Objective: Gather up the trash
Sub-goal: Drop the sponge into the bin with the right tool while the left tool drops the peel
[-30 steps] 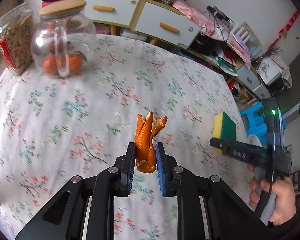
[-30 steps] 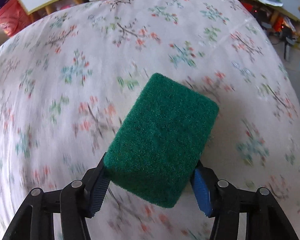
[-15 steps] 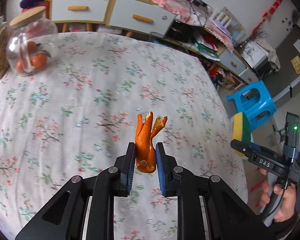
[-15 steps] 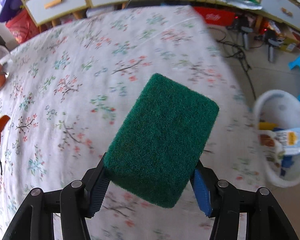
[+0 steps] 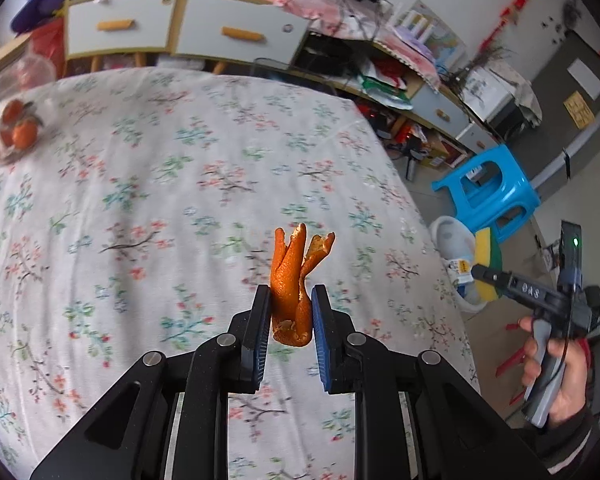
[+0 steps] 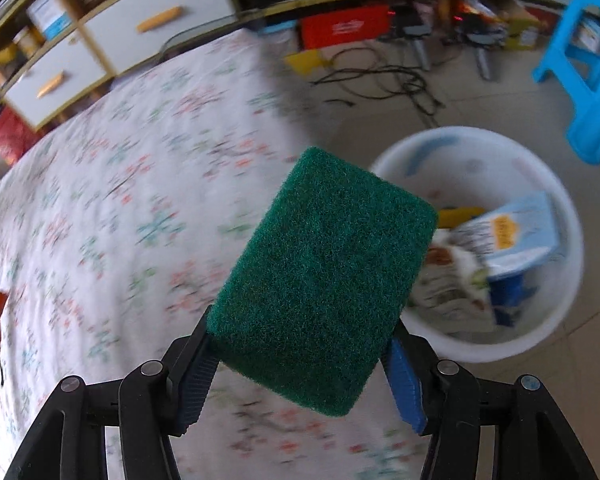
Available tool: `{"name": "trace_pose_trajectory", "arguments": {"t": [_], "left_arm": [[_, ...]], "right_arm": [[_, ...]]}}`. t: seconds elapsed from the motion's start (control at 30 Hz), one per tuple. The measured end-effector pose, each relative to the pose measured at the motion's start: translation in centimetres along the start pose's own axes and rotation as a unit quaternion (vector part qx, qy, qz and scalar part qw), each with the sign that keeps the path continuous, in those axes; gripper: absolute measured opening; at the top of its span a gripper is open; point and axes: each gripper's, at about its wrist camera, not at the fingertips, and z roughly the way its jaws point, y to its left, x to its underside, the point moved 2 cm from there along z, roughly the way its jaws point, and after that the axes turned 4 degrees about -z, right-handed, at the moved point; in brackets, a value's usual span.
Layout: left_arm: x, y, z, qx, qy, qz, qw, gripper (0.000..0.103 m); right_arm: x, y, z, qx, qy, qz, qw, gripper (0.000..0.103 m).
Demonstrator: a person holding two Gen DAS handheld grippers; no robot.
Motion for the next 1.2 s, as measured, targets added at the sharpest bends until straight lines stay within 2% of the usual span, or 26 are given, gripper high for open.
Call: {"name": "trace_pose_trajectory", "arguments": {"t": [0.23, 0.3, 0.33, 0.37, 0.47, 0.57, 0.83, 0.97, 1.2], "left_arm": [[0.7, -3.3, 1.6, -0.005, -0.004, 0.035, 0.9994, 0.021], [0.7, -4.1, 2.2, -0.007, -0.002, 0.047, 0.9989, 0.021], [0.8, -4.6, 2.4, -0.009, -0.003, 0.054, 0.9985, 0.021], [0.9, -5.3, 2.7, -0.012, -0.001, 0.064, 0.9979, 0.021], [1.0, -7.2, 3.6, -0.013, 0.006, 0.092, 0.9956, 0.021], [1.2, -9.3, 4.9, -0.011, 0.021, 0.116, 0.993, 0.021], [0.8, -17.4, 10.0, 0.032, 0.057, 0.154, 0.9858, 0.021], [0.3, -20.6, 12.9, 0.054, 0.075, 0.154, 0.9838, 0.022], [-0.8, -24.5, 15.9, 0.065, 0.063, 0.18, 0.9795, 0.023]], "right_arm": [[-1.0, -5.2, -0.2, 0.026, -0.019, 0.037, 0.999, 0.068], [-1.2, -6.6, -0.2, 0.012, -0.036, 0.052, 0.998, 0.079], [-1.3, -7.2, 0.0, 0.002, -0.039, 0.06, 0.997, 0.095], [-1.2, -7.7, 0.2, -0.001, -0.037, 0.069, 0.997, 0.1], [-0.8, -8.9, 0.2, 0.004, -0.023, 0.082, 0.996, 0.1], [-0.4, -10.0, -0.9, 0.006, -0.028, 0.088, 0.996, 0.1], [1.4, -13.7, -3.1, 0.022, -0.029, 0.116, 0.993, 0.1], [2.1, -15.5, -4.0, 0.03, -0.031, 0.129, 0.991, 0.1], [2.5, -17.5, -4.7, 0.036, -0.034, 0.146, 0.988, 0.1]]}}
